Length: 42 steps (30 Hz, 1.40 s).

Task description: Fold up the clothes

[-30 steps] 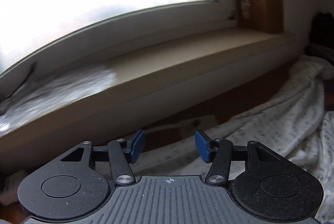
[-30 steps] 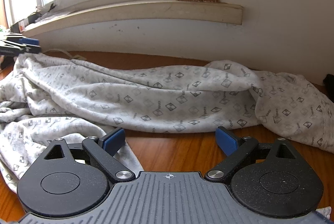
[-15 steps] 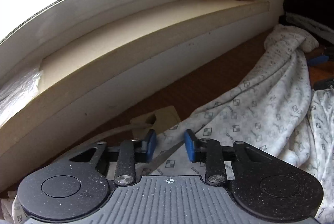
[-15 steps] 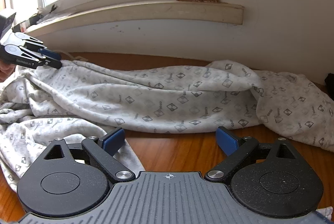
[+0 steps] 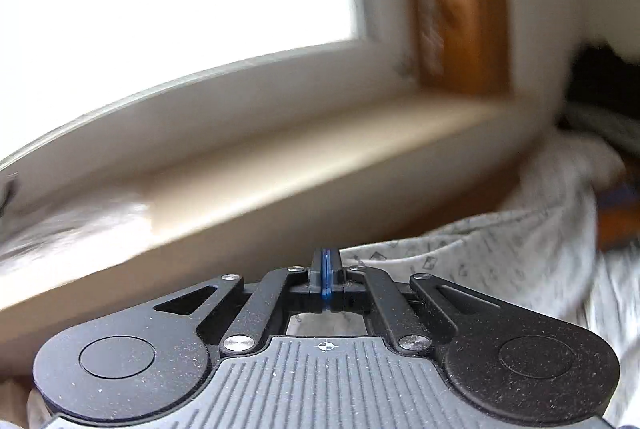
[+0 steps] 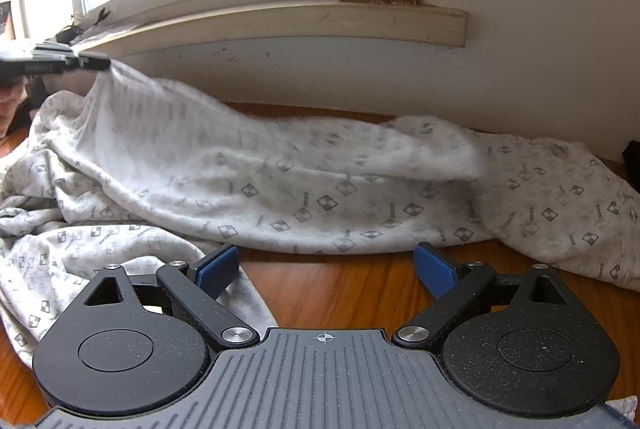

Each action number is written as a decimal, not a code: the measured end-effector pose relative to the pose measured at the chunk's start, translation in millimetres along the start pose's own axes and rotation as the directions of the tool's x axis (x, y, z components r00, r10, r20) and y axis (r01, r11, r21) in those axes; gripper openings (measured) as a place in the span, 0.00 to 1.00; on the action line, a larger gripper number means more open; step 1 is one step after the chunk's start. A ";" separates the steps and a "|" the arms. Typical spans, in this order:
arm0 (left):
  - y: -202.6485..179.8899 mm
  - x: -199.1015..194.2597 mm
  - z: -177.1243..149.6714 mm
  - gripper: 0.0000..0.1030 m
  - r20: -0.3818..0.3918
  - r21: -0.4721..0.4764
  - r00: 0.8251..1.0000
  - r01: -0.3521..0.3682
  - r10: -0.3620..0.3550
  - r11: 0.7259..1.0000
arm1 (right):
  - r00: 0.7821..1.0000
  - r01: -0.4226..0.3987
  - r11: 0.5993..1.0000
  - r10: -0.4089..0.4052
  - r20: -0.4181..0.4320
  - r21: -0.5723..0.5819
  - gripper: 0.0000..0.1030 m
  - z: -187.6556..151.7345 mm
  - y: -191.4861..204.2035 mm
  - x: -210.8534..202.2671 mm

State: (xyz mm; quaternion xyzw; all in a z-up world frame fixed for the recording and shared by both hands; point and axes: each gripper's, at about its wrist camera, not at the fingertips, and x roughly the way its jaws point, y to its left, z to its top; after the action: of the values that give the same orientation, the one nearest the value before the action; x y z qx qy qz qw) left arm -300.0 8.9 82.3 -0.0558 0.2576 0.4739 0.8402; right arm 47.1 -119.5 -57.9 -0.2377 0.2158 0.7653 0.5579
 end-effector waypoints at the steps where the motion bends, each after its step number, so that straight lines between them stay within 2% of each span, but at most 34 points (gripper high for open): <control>1: 3.1 1.2 -2.4 0.00 -0.002 -0.020 0.999 -0.054 0.054 0.998 | 1.000 0.001 1.000 -0.001 -0.001 -0.001 0.91 0.1 0.2 0.1; 3: 0.8 10.7 -9.7 0.00 -0.040 -0.025 0.997 -0.061 0.060 0.998 | 1.000 0.003 1.000 -0.003 -0.001 -0.004 0.91 0.1 0.9 0.2; 6: -3.6 25.8 -21.0 0.06 -0.100 -0.030 0.993 -0.064 0.061 0.998 | 1.000 0.003 1.000 -0.003 -0.001 -0.004 0.91 0.1 0.9 0.2; 9: -11.0 21.6 -17.7 0.22 -0.067 -0.055 0.997 -0.035 0.031 0.998 | 1.000 0.002 1.000 -0.002 0.000 -0.002 0.91 0.3 0.5 0.3; 11: -18.8 16.3 -13.2 0.45 -0.032 -0.060 0.999 -0.007 0.005 0.998 | 1.000 0.000 1.000 0.000 0.002 0.000 0.91 0.2 0.2 -0.1; 14: -33.8 12.6 -5.8 0.55 0.009 -0.060 0.998 0.060 -0.060 0.996 | 1.000 -0.007 1.000 0.007 0.011 0.016 0.91 0.5 -2.5 -1.0; 17: -44.2 18.5 -9.3 0.60 0.023 -0.071 0.994 0.105 -0.104 0.992 | 1.000 -0.010 0.999 0.009 0.023 0.051 0.91 -0.2 -7.7 -3.2; 23: -45.3 39.8 -24.8 0.63 0.005 -0.109 0.992 0.129 -0.129 0.986 | 0.999 -0.007 0.995 0.003 0.034 0.102 0.91 -0.7 -14.8 -5.2; 26: -40.6 34.2 -28.5 0.69 0.047 -0.137 0.982 0.185 -0.180 0.973 | 1.000 0.010 0.997 -0.012 0.024 0.083 0.91 -0.3 -11.0 -3.7; 30: -38.8 29.2 -27.9 0.70 0.069 -0.146 0.981 0.192 -0.183 0.971 | 0.999 0.037 0.998 -0.037 0.007 0.043 0.89 -1.1 -5.1 -6.0; 32: -40.0 29.8 -26.4 0.73 0.075 -0.145 0.979 0.201 -0.191 0.969 | 0.999 0.038 0.999 -0.038 -0.010 0.019 0.84 -2.3 -2.3 -9.6; 34: -41.1 29.8 -24.5 0.74 0.076 -0.141 0.978 0.206 -0.196 0.968 | 0.999 0.050 0.999 -0.050 -0.013 -0.008 0.71 -0.6 -0.5 -18.8; 36: -42.7 30.6 -23.4 0.74 0.074 -0.133 0.978 0.204 -0.196 0.970 | 0.998 0.066 0.998 -0.066 0.002 -0.007 0.66 4.1 -4.4 -32.5; 39: -46.0 31.0 -23.0 0.74 0.070 -0.115 0.978 0.201 -0.194 0.973 | 0.989 0.146 0.988 -0.145 0.028 -0.040 0.66 13.6 -16.6 -45.4; 42: -46.5 30.1 -23.5 0.74 0.074 -0.113 0.979 0.199 -0.192 0.973 | 0.975 0.223 0.972 -0.223 0.011 -0.073 0.65 17.9 -40.8 -39.7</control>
State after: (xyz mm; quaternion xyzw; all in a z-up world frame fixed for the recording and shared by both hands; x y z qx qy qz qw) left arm -258.0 -1.3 40.5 -0.1164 0.1956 0.4049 0.8856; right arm 94.5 -127.1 -22.4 -0.2800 0.1586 0.7055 0.6315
